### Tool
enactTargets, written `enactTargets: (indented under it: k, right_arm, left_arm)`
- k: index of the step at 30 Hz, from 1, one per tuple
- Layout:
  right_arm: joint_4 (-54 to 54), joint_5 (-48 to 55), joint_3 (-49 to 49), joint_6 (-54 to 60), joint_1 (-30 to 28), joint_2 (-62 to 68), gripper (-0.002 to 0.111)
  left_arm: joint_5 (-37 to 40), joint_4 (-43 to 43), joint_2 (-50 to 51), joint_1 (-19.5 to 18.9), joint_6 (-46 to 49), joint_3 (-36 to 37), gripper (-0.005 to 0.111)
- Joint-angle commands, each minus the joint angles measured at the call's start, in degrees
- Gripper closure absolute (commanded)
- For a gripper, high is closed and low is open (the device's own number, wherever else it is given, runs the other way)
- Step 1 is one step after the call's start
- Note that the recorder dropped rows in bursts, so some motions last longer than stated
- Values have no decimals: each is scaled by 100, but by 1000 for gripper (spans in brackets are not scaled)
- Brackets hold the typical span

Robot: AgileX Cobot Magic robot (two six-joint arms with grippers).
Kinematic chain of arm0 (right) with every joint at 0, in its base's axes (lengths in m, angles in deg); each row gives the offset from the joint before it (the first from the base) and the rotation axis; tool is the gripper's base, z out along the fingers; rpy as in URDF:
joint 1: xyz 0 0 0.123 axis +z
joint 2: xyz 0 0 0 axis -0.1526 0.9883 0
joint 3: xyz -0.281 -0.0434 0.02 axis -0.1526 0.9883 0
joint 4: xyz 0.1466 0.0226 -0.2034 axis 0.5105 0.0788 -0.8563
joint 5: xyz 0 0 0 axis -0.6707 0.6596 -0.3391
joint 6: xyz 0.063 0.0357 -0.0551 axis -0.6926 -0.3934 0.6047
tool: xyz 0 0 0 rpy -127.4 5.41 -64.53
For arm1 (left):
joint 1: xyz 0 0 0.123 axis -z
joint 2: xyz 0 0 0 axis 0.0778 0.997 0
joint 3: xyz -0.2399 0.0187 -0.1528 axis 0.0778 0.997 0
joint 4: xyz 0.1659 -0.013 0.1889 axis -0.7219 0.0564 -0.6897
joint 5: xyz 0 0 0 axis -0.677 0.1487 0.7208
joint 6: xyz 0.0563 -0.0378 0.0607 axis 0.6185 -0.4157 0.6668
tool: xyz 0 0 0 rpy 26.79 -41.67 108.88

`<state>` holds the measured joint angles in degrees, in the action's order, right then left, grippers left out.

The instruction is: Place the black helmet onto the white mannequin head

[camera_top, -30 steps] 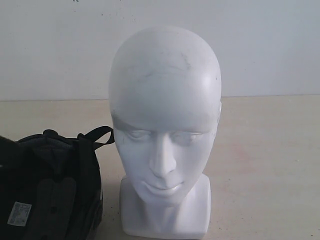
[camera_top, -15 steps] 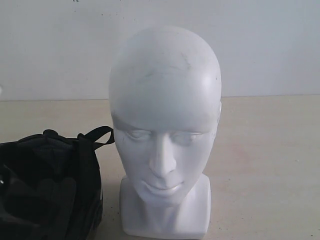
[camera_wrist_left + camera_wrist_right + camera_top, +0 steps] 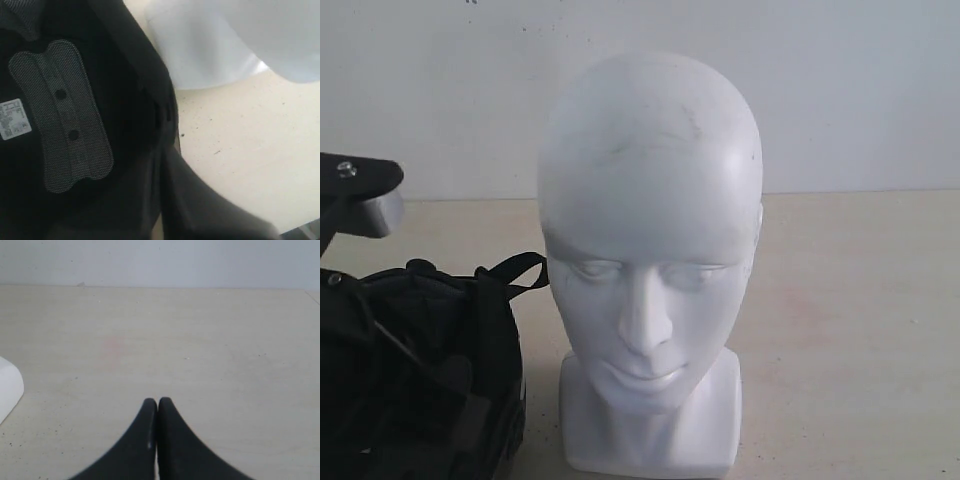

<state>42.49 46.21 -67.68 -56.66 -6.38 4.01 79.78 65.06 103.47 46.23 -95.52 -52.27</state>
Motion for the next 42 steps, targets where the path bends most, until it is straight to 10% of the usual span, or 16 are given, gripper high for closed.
enactTargets:
  k: [1, 11, 42]
  right_arm:
    - [-43, -21, 1, 10, -17, -23, 108]
    - [-43, -21, 1, 10, -17, -23, 108]
    - [-43, -21, 1, 10, -7, -23, 108]
  left_arm:
    - [2, 298, -8, 47, -162, -213, 99]
    - [-144, 287, 144, 47, -333, -281, 36]
    - [-900, -564, 2338, -81, -1392, 271, 36]
